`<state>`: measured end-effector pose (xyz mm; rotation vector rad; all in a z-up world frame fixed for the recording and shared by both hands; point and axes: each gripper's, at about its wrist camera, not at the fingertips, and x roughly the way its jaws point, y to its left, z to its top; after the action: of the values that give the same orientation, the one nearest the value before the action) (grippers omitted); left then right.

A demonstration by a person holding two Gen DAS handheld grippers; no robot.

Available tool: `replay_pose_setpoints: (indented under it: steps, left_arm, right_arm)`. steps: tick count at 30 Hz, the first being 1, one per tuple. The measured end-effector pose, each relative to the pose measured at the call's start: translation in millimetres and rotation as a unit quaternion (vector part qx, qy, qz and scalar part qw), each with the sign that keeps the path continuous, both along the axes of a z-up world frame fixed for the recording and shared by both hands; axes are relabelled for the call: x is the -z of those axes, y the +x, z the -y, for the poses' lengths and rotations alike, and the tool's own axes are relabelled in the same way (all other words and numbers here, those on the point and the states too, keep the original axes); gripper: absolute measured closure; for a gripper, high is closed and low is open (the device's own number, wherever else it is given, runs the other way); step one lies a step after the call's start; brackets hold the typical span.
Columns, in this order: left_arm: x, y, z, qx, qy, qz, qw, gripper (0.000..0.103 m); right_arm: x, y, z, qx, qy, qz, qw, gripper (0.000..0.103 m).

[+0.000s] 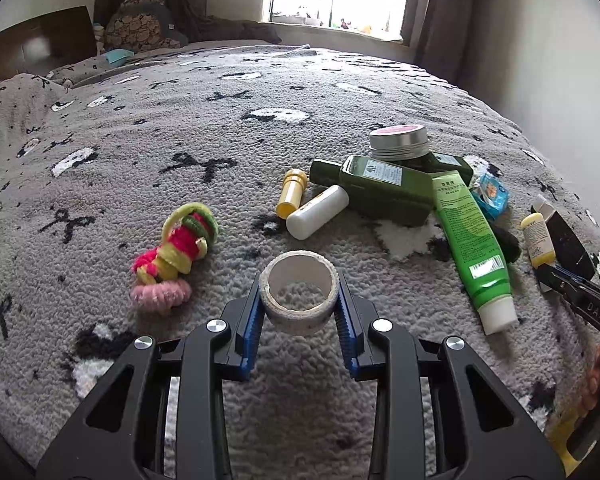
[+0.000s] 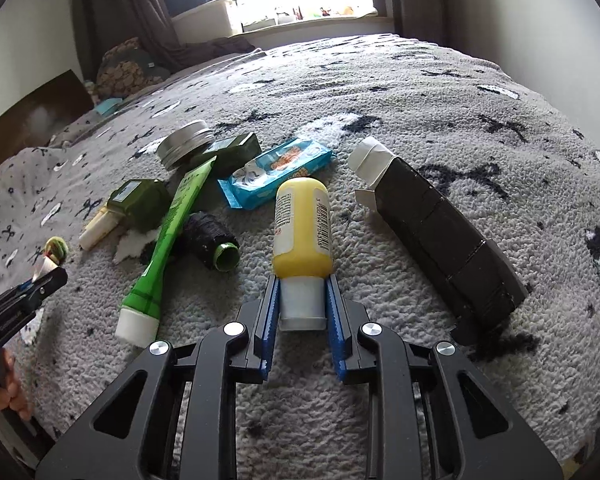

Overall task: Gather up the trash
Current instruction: 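Lower both tools below the bed edge and release the bottle and tape roll into the bin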

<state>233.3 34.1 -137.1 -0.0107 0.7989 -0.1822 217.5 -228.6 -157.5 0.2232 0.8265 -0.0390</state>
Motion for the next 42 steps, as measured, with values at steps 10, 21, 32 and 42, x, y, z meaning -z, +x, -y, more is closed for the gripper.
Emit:
replay_pose_setpoints:
  steps: [10, 21, 32, 42]
  left_arm:
    - [-32.4, -70.6, 17.6, 0.019, -0.01, 0.04, 0.999, 0.072]
    - [-59.8, -145.8, 40.4, 0.045, -0.014, 0.079, 0.9958, 0.072]
    - [-42.4, -209.9, 50.6, 0.065, 0.0, 0.074, 0.9951, 0.072]
    - [20.7, -230.8, 54.3, 0.088, 0.017, -0.012, 0.9959, 0.072]
  right_arm:
    - [-37.0, -66.5, -13.6, -0.028, -0.015, 0.051, 0.998, 0.08]
    - [-81.4, -150.2, -21.3, -0.072, -0.032, 0.122, 0.989, 0.08]
    - [-59.4, -210.1, -29.6, -0.121, -0.051, 0.098, 0.987, 0.08]
    - [-4.6, -230.3, -42.2, -0.169, -0.034, 0.007, 0.985, 0.08]
